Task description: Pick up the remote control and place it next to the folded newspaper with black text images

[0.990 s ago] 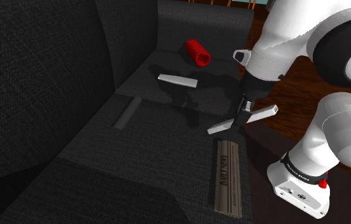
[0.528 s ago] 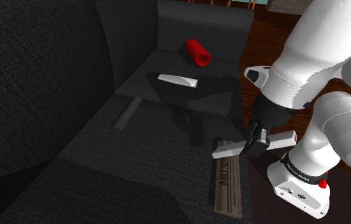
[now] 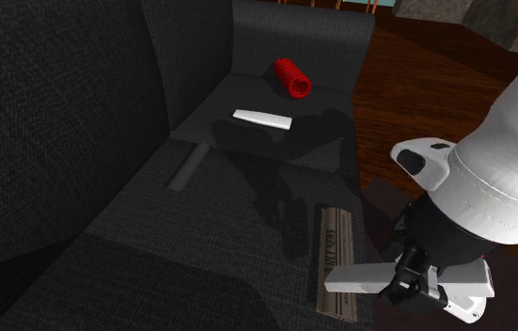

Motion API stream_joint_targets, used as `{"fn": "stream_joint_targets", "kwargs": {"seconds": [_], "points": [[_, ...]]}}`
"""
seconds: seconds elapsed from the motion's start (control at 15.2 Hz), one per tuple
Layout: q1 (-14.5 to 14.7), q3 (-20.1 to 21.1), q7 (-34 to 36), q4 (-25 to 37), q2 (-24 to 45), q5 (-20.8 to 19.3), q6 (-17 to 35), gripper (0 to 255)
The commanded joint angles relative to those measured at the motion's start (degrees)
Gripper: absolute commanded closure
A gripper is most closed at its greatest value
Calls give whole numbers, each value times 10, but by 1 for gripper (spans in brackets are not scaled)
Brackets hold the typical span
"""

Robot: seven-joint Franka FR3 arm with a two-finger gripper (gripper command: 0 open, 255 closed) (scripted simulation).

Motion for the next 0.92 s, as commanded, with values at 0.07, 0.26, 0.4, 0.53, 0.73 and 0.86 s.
{"fn": "stream_joint_targets", "kwargs": {"seconds": [0.07,0.26,0.4,0.53,0.73,0.86], "points": [[7,44,43,31,24,22,5,255],[9,76,64,37,41,38,24,255],[10,85,63,26,45,45,40,255],[10,94,61,14,51,52,57,255],[11,108,60,-1,61,63,83,255],[11,119,58,-11,68,71,101,255]]}}
